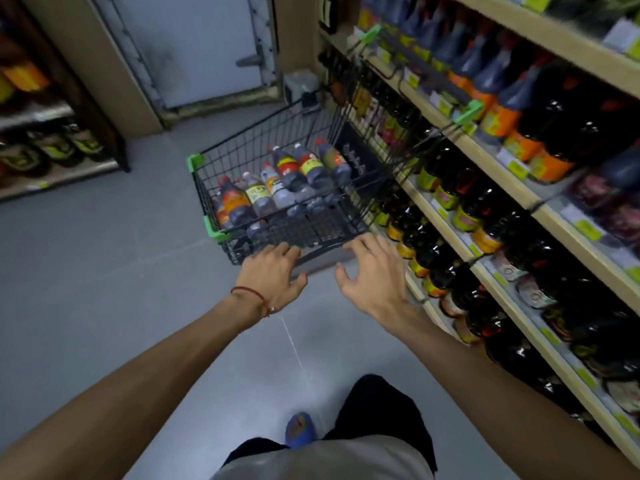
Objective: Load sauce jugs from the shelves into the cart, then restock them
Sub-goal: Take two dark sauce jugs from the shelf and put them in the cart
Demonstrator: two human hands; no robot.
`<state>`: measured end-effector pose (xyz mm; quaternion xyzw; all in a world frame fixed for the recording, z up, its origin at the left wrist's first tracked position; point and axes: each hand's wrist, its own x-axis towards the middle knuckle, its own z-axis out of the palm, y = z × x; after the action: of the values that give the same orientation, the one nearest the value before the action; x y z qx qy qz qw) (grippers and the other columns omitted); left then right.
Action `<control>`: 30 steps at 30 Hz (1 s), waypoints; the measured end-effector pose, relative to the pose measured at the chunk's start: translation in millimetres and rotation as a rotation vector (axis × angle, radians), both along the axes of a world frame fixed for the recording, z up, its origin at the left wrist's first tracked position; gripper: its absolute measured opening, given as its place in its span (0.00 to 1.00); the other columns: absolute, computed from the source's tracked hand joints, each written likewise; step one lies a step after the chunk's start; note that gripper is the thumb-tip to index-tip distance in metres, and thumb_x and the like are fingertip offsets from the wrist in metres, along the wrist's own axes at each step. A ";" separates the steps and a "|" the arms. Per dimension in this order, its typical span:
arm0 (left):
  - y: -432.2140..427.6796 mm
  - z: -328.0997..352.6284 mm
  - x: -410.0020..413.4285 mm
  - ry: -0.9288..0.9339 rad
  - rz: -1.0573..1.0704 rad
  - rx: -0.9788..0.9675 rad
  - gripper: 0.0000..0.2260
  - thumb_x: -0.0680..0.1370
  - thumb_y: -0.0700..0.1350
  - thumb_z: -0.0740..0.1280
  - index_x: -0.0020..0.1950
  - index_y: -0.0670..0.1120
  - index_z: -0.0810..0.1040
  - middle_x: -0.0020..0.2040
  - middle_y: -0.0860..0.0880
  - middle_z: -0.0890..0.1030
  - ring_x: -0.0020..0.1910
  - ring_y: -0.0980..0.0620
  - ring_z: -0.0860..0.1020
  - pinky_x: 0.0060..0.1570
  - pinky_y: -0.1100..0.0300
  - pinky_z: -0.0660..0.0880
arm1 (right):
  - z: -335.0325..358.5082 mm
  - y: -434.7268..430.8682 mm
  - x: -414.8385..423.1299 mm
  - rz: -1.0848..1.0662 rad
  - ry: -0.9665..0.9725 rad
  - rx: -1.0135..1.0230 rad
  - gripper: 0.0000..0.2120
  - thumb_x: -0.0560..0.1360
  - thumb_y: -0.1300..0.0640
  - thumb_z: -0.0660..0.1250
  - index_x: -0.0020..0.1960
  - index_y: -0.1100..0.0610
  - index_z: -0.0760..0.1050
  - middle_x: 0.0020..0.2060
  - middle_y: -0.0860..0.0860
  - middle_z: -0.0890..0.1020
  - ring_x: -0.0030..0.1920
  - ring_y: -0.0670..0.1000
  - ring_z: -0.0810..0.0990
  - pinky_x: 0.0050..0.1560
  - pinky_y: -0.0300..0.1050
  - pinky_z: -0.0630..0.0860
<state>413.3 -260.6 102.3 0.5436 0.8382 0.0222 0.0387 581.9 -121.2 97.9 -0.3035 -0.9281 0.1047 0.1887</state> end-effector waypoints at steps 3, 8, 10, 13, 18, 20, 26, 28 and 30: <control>13.7 -4.2 -36.3 -0.003 0.034 -0.015 0.18 0.78 0.61 0.58 0.57 0.48 0.72 0.52 0.47 0.77 0.51 0.44 0.78 0.44 0.51 0.76 | -2.0 16.3 -44.0 0.041 0.020 0.012 0.17 0.72 0.47 0.67 0.53 0.57 0.82 0.48 0.52 0.80 0.51 0.58 0.79 0.52 0.54 0.77; 55.5 -18.1 -92.6 -0.022 0.117 -0.018 0.18 0.78 0.61 0.58 0.58 0.49 0.72 0.54 0.48 0.77 0.52 0.45 0.78 0.45 0.51 0.78 | -16.2 67.4 -122.8 0.145 0.018 -0.050 0.16 0.72 0.46 0.65 0.53 0.56 0.81 0.48 0.52 0.80 0.51 0.57 0.78 0.50 0.55 0.77; 75.2 -22.2 -117.2 -0.037 0.171 -0.017 0.17 0.79 0.60 0.59 0.59 0.49 0.72 0.55 0.48 0.78 0.52 0.46 0.78 0.46 0.52 0.78 | -24.3 93.5 -157.5 0.195 0.016 -0.078 0.17 0.72 0.47 0.65 0.53 0.56 0.81 0.48 0.53 0.80 0.51 0.58 0.78 0.50 0.55 0.77; 102.4 -24.7 -151.6 -0.071 0.256 -0.024 0.18 0.80 0.59 0.59 0.63 0.49 0.72 0.57 0.48 0.78 0.52 0.45 0.79 0.47 0.52 0.76 | -33.3 131.0 -206.2 0.264 0.011 -0.133 0.15 0.73 0.48 0.68 0.53 0.57 0.81 0.47 0.53 0.80 0.51 0.58 0.78 0.49 0.53 0.77; 140.1 -36.1 -202.9 -0.138 0.412 -0.033 0.17 0.80 0.58 0.60 0.64 0.50 0.72 0.58 0.50 0.78 0.54 0.47 0.78 0.51 0.50 0.77 | -40.0 178.0 -273.4 0.364 -0.002 -0.187 0.15 0.73 0.48 0.68 0.52 0.56 0.81 0.46 0.52 0.80 0.50 0.56 0.79 0.44 0.49 0.76; 149.6 -43.8 -218.6 -0.165 0.467 -0.008 0.16 0.80 0.60 0.58 0.61 0.51 0.72 0.53 0.51 0.77 0.50 0.48 0.78 0.49 0.51 0.78 | -43.8 190.8 -295.1 0.372 -0.024 -0.240 0.15 0.73 0.46 0.67 0.53 0.56 0.81 0.48 0.51 0.80 0.50 0.55 0.78 0.44 0.47 0.75; 159.3 -75.6 -268.4 -0.258 0.550 -0.030 0.16 0.80 0.60 0.59 0.61 0.52 0.73 0.54 0.52 0.78 0.50 0.49 0.79 0.50 0.52 0.78 | -59.1 210.8 -351.8 0.409 -0.126 -0.316 0.15 0.74 0.48 0.66 0.53 0.56 0.81 0.51 0.51 0.80 0.53 0.54 0.77 0.48 0.48 0.75; 162.5 -86.8 -288.2 -0.292 0.563 -0.055 0.15 0.80 0.59 0.60 0.60 0.52 0.72 0.54 0.51 0.78 0.50 0.49 0.79 0.50 0.52 0.78 | -69.7 216.2 -371.0 0.409 -0.165 -0.327 0.13 0.74 0.48 0.67 0.53 0.55 0.80 0.51 0.50 0.80 0.53 0.53 0.76 0.49 0.48 0.75; 165.5 -99.1 -308.1 -0.353 0.581 -0.086 0.14 0.80 0.58 0.61 0.60 0.51 0.71 0.55 0.50 0.78 0.50 0.48 0.79 0.52 0.50 0.78 | -81.6 220.1 -389.0 0.385 -0.184 -0.333 0.11 0.74 0.50 0.69 0.52 0.55 0.80 0.50 0.50 0.80 0.52 0.53 0.77 0.48 0.47 0.74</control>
<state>105.1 -95.1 3.1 0.2680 0.9385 0.0904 0.1981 192.9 98.9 16.3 -0.1567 -0.9520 0.2616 0.0275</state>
